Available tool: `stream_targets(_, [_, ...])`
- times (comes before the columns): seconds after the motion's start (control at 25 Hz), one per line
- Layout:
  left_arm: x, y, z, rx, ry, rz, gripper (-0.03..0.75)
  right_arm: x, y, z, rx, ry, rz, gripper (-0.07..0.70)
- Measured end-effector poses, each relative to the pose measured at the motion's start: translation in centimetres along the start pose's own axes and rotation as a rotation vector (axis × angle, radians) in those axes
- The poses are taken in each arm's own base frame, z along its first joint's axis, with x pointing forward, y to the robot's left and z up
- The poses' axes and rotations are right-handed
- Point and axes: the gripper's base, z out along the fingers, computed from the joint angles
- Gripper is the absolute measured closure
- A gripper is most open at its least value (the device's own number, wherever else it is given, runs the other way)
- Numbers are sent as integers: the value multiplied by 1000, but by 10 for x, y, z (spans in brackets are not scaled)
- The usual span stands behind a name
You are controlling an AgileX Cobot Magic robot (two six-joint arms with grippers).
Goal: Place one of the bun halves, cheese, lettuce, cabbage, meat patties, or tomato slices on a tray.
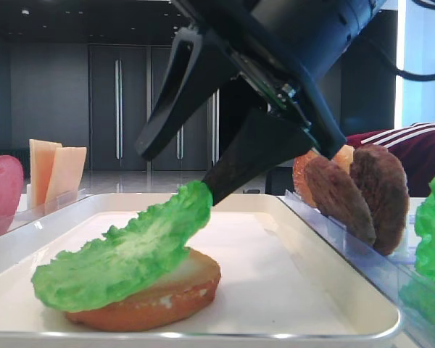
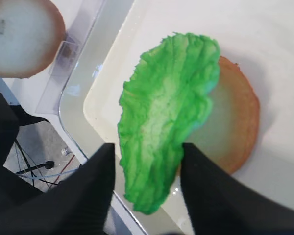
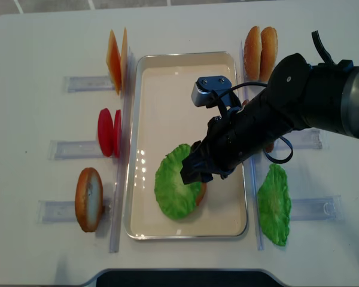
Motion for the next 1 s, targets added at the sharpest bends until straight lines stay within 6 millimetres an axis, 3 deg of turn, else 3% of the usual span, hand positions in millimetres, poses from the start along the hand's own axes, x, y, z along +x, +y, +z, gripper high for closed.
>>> stream_targets(0.16, [0,0,0,0,0,0,716,1,8,-17,31,-10,-55,129])
stream_targets(0.6, [0,0,0,0,0,0,716,15,28,-92,291,-84,-132,111])
stream_targets(0.76, [0,0,0,0,0,0,716,25,14,-121,478,-54,-63,111])
stream_targets(1.0, [0,0,0,0,0,0,716,43,-24,-162,625,33,187,111])
